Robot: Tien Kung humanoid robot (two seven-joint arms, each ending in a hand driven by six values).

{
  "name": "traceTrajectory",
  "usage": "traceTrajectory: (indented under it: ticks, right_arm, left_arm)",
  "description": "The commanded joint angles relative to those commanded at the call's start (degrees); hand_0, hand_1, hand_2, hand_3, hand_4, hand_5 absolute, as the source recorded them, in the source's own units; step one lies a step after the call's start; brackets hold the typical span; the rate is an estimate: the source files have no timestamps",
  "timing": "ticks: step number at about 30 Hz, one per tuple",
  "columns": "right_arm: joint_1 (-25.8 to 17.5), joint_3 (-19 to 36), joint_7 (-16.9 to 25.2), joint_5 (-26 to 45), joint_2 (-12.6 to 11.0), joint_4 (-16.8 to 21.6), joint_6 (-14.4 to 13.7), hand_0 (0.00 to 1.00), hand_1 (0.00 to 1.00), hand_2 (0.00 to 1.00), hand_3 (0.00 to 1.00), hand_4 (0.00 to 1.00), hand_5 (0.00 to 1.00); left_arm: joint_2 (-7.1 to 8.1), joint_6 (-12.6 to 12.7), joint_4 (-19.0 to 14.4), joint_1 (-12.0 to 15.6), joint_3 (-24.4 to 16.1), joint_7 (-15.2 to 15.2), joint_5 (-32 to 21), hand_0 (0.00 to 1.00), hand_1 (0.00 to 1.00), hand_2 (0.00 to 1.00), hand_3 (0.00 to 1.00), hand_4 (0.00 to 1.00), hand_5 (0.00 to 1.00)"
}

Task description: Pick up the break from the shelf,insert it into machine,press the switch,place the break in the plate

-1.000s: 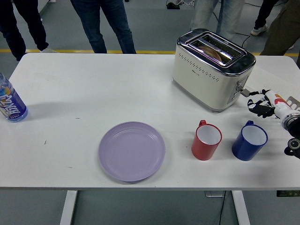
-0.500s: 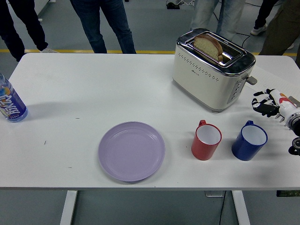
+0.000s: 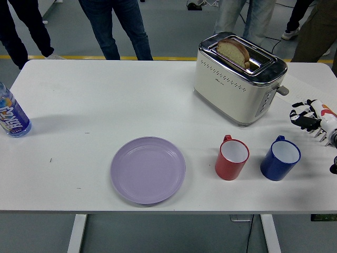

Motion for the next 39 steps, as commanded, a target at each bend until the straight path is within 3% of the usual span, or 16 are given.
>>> traceTrajectory:
  ticks: [8,15,39]
  right_arm:
    - [-0.36,2.06,-0.15,-0.72,-0.63,0.9,-0.86,0.321,0.288,0.481,0.757,0.497,0.356]
    - [-0.14,3.97,0.5,-1.81,-0.85,2.68,-3.31,0.357,0.313,0.504,0.76,0.498,0.356]
    - [3.81,6.22,1.39,-2.81,-1.91,6.47,-5.14,0.388,0.34,0.521,0.761,0.506,0.351]
  left_arm:
    - [0.05,-0.06,0.0,0.08,0.2,-0.04,-0.24,0.632,0.491,0.478,0.538,0.328,0.805]
    - [0.16,-0.07,0.0,-0.15,0.77,-0.18,-0.95,0.632,0.49,0.477,0.538,0.327,0.804]
    - [0.36,-0.06,0.0,-0.74,0.88,-0.18,-1.23,0.631,0.491,0.471,0.538,0.326,0.805]
